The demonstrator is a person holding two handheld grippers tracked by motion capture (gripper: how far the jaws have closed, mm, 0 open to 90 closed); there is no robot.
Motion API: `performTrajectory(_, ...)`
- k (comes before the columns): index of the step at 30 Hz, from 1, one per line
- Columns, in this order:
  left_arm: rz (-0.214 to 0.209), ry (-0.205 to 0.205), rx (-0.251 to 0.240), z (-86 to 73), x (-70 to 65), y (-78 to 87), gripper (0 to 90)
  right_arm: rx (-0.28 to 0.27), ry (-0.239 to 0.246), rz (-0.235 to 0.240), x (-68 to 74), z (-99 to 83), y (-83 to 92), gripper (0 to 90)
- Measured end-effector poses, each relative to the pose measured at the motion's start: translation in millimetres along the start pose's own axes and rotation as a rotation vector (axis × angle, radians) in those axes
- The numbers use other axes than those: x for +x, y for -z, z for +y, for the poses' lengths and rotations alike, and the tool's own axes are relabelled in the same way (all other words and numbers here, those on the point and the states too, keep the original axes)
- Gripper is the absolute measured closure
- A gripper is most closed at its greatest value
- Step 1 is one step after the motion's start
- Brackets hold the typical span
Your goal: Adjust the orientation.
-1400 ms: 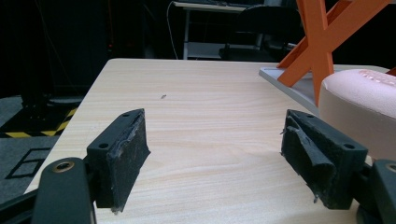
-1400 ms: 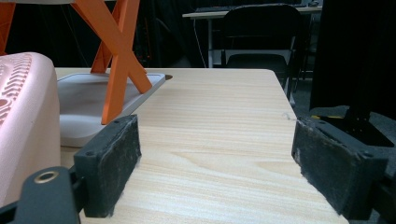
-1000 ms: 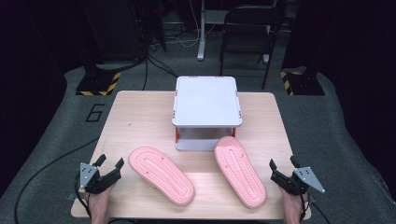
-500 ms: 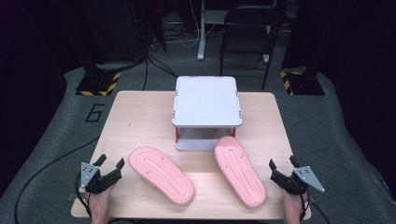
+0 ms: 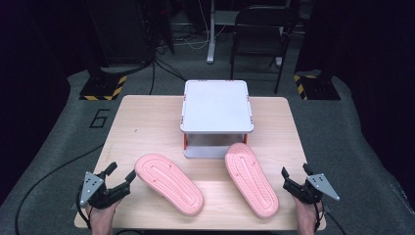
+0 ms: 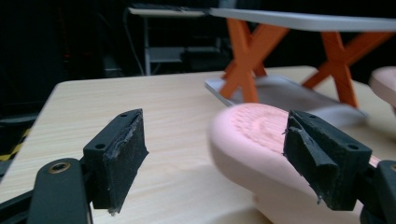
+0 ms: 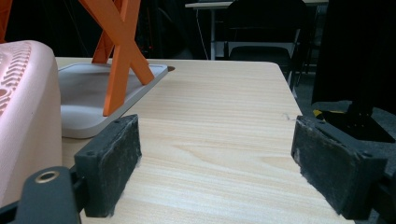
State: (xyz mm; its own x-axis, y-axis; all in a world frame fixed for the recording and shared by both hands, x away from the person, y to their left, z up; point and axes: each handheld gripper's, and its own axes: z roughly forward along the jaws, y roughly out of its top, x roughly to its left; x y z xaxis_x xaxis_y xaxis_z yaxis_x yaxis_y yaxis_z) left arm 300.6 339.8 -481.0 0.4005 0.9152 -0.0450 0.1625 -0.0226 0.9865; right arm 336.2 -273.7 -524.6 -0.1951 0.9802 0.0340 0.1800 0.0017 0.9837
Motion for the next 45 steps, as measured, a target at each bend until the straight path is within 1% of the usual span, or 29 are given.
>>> performTrajectory(2,-0.023,-0.016,0.026,-0.6,-6.7,0.8,20.9,0.003,0.004,-0.004,0.8,0.0,-0.3,15.2)
performTrajectory(4,-0.026,0.016,0.051,-5.4,-9.5,2.8,21.0,0.002,0.005,-0.009,1.3,0.0,-0.3,15.2)
performTrajectory(5,-0.025,0.023,0.058,-7.7,-10.0,3.5,21.0,0.002,0.005,-0.007,1.3,0.0,-0.4,15.3)
performTrajectory(7,-0.031,0.028,0.087,-11.2,-11.4,4.9,21.0,0.005,0.004,-0.007,1.1,0.0,-0.3,15.3)
performTrajectory(8,-0.031,0.028,0.087,-11.2,-11.4,4.9,21.0,0.005,0.004,-0.007,1.1,0.0,-0.3,15.3)
performTrajectory(9,-0.032,0.015,0.108,-14.6,-13.4,7.8,21.3,0.006,0.002,-0.007,1.1,0.1,-0.2,15.4)
performTrajectory(10,-0.032,0.015,0.108,-14.6,-13.4,7.8,21.8,0.006,0.002,-0.007,1.1,0.1,-0.2,15.4)
performTrajectory(11,-0.040,0.020,0.118,-16.7,-13.7,9.4,21.8,0.006,0.001,-0.007,1.1,0.1,-0.3,15.4)
performTrajectory(12,-0.045,0.020,0.136,-19.8,-13.1,9.1,24.1,0.007,0.001,-0.006,1.2,0.1,-0.3,15.5)
performTrajectory(16,-0.060,-0.015,0.166,-22.5,-15.9,-1.9,26.5,0.014,0.006,-0.007,1.3,0.3,-0.4,15.7)
performTrajectory(17,-0.064,-0.019,0.159,-22.2,-16.2,-4.7,27.1,0.018,0.006,-0.009,1.4,0.4,-0.2,15.7)
performTrajectory(18,-0.069,-0.018,0.169,-20.4,-16.7,-7.5,27.4,0.014,0.003,-0.006,1.4,0.3,-0.4,15.7)
performTrajectory(19,-0.067,-0.022,0.166,-18.8,-17.6,-11.3,27.7,0.011,-0.001,-0.009,1.6,0.2,-0.6,15.8)
performTrajectory(20,-0.067,-0.022,0.166,-18.8,-17.6,-11.3,27.8,0.020,-0.003,-0.007,1.3,0.4,-0.2,15.8)
performTrajectory(24,-0.089,-0.026,0.153,-9.3,-22.8,-32.8,27.8,0.019,-0.009,-0.009,0.9,0.4,-0.6,15.9)
performTrajectory(29,-0.108,-0.032,0.154,-5.1,-30.3,-53.7,27.8,0.023,-0.010,-0.006,0.8,0.5,-0.8,15.9)
performTrajectory(30,-0.108,-0.032,0.154,-5.1,-30.3,-53.7,27.9,0.023,-0.010,-0.006,0.8,0.5,-0.8,15.9)
performTrajectory(31,-0.110,-0.040,0.157,-4.5,-32.6,-59.9,28.0,0.027,-0.011,-0.010,0.9,0.6,-0.6,15.9)
performTrajectory(32,-0.110,-0.040,0.157,-4.5,-32.6,-59.9,28.0,0.027,-0.011,-0.010,0.9,0.6,-0.6,15.9)
performTrajectory(33,-0.109,-0.037,0.169,-5.1,-33.8,-62.3,27.9,0.027,-0.013,-0.009,0.5,0.6,-0.5,15.9)
performTrajectory(36,-0.121,-0.022,0.161,-7.2,-36.0,-62.6,28.0,0.027,-0.018,-0.003,0.4,0.7,-1.1,16.0)
performTrajectory(37,-0.151,-0.012,0.148,-10.0,-39.5,-63.1,27.8,0.028,-0.019,-0.005,0.6,0.7,-1.4,16.1)
performTrajectory(38,-0.151,-0.012,0.148,-10.0,-39.5,-63.1,27.4,0.028,-0.019,-0.005,0.6,0.7,-1.4,16.1)
performTrajectory(40,-0.177,-0.016,0.151,-13.9,-47.0,-67.1,25.8,0.034,-0.006,-0.004,0.8,0.9,-1.8,16.2)
performTrajectory(41,-0.177,-0.016,0.151,-13.9,-47.0,-67.1,23.4,0.034,-0.003,-0.003,0.7,0.8,-1.6,16.1)
performTrajectory(42,-0.180,-0.010,0.144,-14.8,-50.6,-69.3,23.1,0.035,-0.004,-0.007,0.9,0.8,-1.5,16.2)
performTrajectory(43,-0.180,-0.010,0.144,-14.8,-50.6,-69.3,22.4,0.035,-0.004,-0.007,0.9,0.8,-1.5,16.2)
performTrajectory(44,-0.193,-0.010,0.141,-15.1,-53.1,-70.3,22.4,0.030,-0.008,-0.008,1.0,0.7,-1.7,16.1)
performTrajectory(45,-0.209,-0.022,0.132,-15.3,-55.9,-69.1,20.9,0.030,-0.014,-0.009,0.9,0.7,-1.4,16.1)
